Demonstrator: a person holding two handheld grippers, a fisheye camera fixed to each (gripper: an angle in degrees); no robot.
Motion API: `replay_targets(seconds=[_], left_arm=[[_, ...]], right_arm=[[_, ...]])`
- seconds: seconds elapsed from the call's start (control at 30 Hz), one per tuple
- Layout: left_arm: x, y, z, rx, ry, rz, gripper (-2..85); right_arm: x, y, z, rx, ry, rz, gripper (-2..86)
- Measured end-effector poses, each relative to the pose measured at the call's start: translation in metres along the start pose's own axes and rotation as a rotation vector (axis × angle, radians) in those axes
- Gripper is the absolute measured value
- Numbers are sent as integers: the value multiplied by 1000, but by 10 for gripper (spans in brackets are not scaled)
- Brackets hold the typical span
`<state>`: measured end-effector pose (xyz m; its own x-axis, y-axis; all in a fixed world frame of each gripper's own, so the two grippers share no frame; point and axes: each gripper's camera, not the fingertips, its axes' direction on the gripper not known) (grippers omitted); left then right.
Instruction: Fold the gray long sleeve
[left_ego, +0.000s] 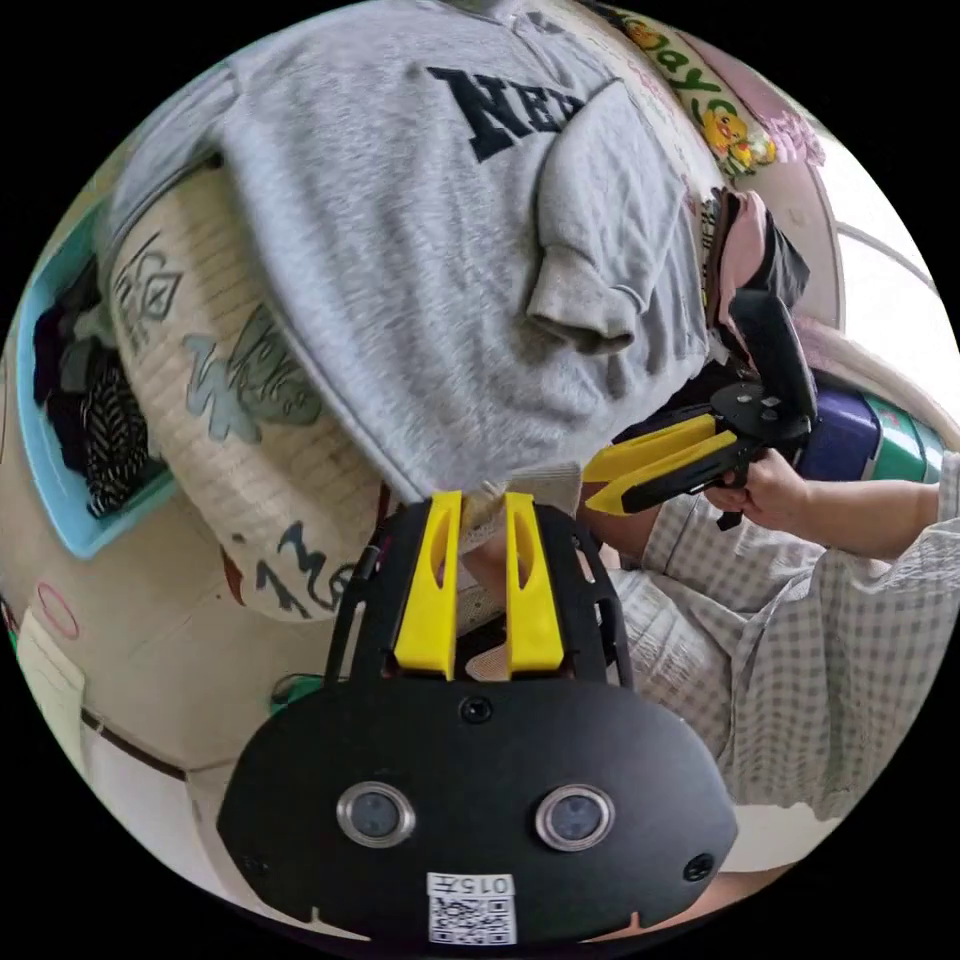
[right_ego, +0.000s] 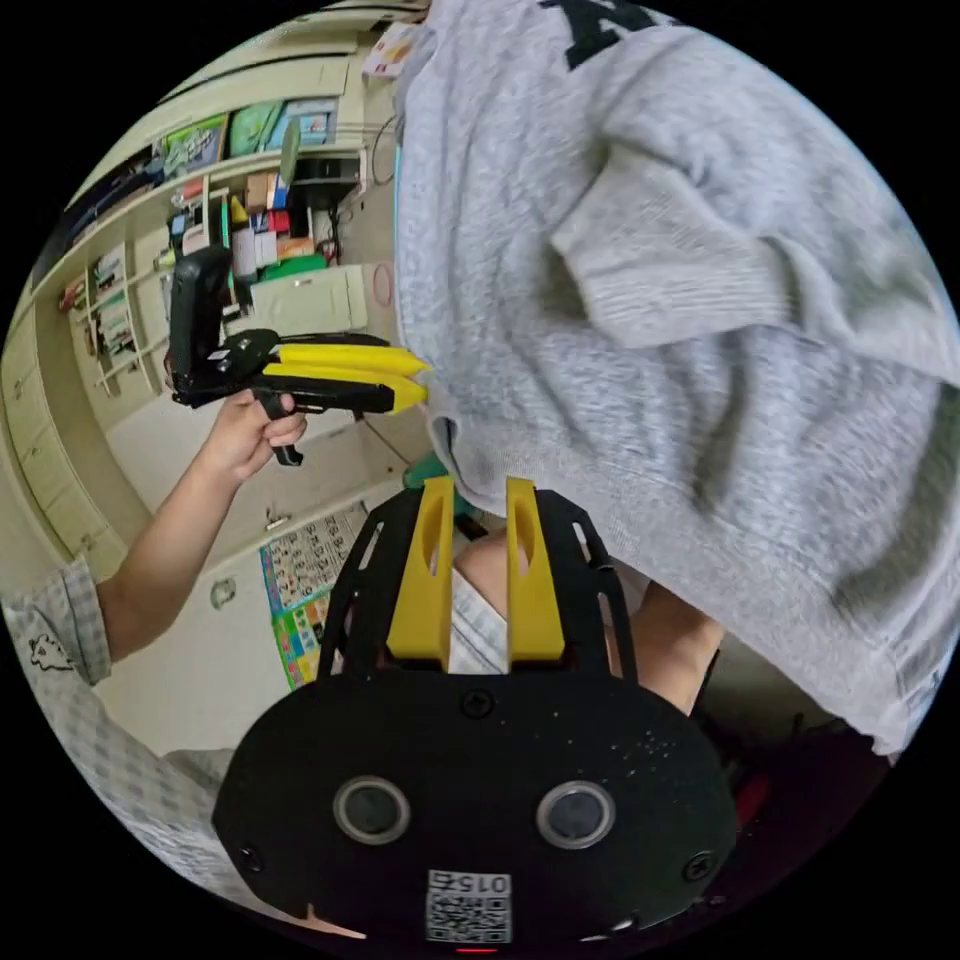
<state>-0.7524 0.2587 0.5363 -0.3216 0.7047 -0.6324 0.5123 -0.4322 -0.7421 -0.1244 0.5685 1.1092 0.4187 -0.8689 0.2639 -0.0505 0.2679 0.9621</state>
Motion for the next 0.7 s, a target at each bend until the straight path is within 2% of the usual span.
replay_targets(seconds=[0.07, 0.13, 0.4, 0.5, 0.57, 0.67, 0.7], left_arm=[[-27, 32, 1, 62, 55, -146, 73], [-46, 52, 5, 109, 115, -227, 73], [-115, 133, 27, 234, 266, -372, 70], [-166, 170, 25, 463, 426, -572, 76], [-215, 194, 30, 712, 658, -748, 91], [-270, 203, 45, 991, 935, -920, 109], [-279, 202, 49, 1029, 981, -947, 112]], right_arm=[[10, -5, 32, -84, 29, -23, 84], [17, -5, 46, -88, 43, -44, 83], [34, 6, 61, -77, 114, -199, 61], [34, -9, 45, 20, 174, -229, 63], [30, -37, 32, 120, 240, -244, 67], [16, -83, 26, 223, 337, -280, 69], [13, -94, 27, 235, 358, -288, 69]])
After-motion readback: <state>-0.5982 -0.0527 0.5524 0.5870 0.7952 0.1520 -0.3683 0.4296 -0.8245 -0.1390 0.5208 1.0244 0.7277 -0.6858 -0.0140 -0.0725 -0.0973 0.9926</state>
